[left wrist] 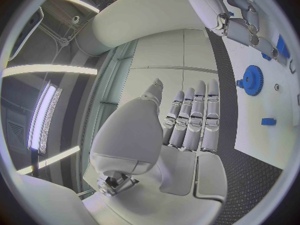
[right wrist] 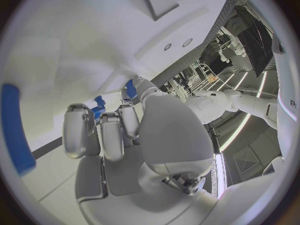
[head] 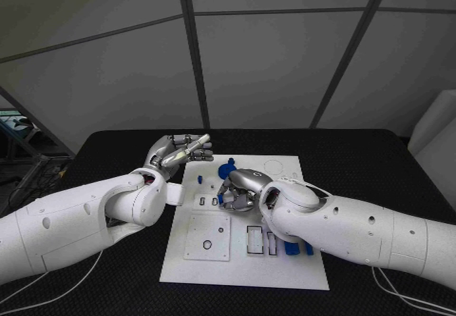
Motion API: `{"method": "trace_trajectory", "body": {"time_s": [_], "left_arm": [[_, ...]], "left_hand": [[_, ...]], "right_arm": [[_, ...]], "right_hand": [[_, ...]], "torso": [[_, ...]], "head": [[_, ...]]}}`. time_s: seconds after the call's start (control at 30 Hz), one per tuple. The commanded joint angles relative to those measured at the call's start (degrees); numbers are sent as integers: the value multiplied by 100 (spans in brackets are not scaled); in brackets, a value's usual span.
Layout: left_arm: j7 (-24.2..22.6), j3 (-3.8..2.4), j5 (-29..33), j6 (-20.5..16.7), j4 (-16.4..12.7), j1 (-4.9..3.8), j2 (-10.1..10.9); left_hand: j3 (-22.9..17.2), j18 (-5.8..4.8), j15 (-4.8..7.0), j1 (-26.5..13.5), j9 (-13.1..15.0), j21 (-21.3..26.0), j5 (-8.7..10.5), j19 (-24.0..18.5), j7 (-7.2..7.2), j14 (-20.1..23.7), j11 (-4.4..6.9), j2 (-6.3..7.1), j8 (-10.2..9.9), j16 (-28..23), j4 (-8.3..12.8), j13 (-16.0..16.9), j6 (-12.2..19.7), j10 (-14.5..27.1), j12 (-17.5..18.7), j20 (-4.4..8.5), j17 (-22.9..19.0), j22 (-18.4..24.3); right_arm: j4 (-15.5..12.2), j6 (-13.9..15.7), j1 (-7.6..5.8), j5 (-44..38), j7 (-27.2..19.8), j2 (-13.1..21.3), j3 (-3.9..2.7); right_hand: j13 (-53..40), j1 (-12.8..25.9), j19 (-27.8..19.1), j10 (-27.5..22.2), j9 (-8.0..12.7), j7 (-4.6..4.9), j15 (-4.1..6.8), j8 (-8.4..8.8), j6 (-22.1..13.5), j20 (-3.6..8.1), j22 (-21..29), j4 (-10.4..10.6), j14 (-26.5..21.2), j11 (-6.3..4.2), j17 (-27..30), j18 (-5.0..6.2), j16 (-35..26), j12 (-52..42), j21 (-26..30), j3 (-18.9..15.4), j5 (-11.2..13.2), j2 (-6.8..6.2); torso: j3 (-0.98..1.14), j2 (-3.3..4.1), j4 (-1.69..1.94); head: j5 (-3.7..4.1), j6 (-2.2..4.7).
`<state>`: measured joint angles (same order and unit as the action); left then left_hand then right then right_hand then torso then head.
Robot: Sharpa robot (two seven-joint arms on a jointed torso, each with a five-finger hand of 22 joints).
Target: Assemble the parts on the task board
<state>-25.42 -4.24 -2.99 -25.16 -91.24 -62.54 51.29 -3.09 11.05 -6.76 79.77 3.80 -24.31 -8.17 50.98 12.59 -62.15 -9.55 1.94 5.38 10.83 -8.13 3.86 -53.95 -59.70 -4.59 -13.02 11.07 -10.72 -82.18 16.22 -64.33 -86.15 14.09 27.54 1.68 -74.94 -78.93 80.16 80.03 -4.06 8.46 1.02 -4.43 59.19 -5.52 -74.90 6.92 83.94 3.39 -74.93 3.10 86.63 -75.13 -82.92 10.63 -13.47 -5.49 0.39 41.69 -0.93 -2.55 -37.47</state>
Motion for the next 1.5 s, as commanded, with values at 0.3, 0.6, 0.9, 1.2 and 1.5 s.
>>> {"method": "trace_trajectory", "body": {"time_s": [0.3, 0.6, 0.9, 1.2, 1.5], "left_arm": [[-19, -5, -12, 65, -4, -9, -3], [-16, -5, -12, 62, -2, -9, 1], [16, -5, -13, 98, 25, -8, 24], [535, -5, -578, 256, 108, -7, 100], [2330, -8, -2091, 1097, 79, -28, 231]], "left_hand": [[-4, -71, -21, -12, -1, -22, 32, -37, 32, 5, -29, -23, -34, -30, 23, 6, -18, -5, 39, -2, 8, -5], [-4, -71, -21, -12, -1, -22, 32, -37, 32, 5, -29, -23, -34, -30, 23, 6, -18, -5, 39, -2, 8, -5], [-1, -58, -4, -17, -2, -109, 31, 50, 33, -66, -26, -45, -57, -13, 43, 4, -18, 6, 56, 14, 44, -44], [31, -53, 305, -30, 43, -952, 26, 857, -119, -1084, 193, -67, 3, 500, 126, 116, -288, -443, -118, 329, 451, -458], [-235, -73, 703, -153, 481, -2350, 23, 867, -575, -1560, 585, -55, 516, 3660, -22, 805, -830, -1258, -1021, 744, 2768, -1410]], "right_arm": [[22, 12, 3, -36, 106, -3, 9], [11, 123, 3, -36, 84, -4, 10], [-265, 715, 28, 184, -534, 234, 6], [-921, 659, -82, 1437, -2060, 1128, -116], [-988, 780, -389, 2820, -2559, 1797, -330]], "right_hand": [[173, 162, -53, -246, 27, 71, -98, 89, -405, -73, -149, 115, 411, 78, -649, 17, -72, 295, 79, -121, 88, -171], [348, 187, -102, -399, 29, 145, -156, 75, -758, -127, -84, 224, 406, 146, -633, 32, -85, 444, 128, -290, 3, -247], [319, 96, -122, -369, 16, 164, -177, 27, -857, -153, -56, 335, 413, 167, -667, 40, -72, 367, 152, -410, -175, -298], [436, -112, -404, -504, -60, 85, -139, -214, -531, -136, 294, 323, 343, 111, -433, 126, -201, 439, 388, -598, -478, -279], [2158, -324, -1995, -1685, -18, 26, -53, -283, -375, -46, 2385, 251, -426, 31, 1774, 570, -1815, 2268, 1956, -487, -856, -148]], "torso": [[-2, -1, 0], [-2, -2, 3], [9, -9, 3], [-11, -60, -27], [20, -158, -63]], "head": [[6, 12], [3, 12], [-24, 24], [-99, 63], [-146, 23]]}}
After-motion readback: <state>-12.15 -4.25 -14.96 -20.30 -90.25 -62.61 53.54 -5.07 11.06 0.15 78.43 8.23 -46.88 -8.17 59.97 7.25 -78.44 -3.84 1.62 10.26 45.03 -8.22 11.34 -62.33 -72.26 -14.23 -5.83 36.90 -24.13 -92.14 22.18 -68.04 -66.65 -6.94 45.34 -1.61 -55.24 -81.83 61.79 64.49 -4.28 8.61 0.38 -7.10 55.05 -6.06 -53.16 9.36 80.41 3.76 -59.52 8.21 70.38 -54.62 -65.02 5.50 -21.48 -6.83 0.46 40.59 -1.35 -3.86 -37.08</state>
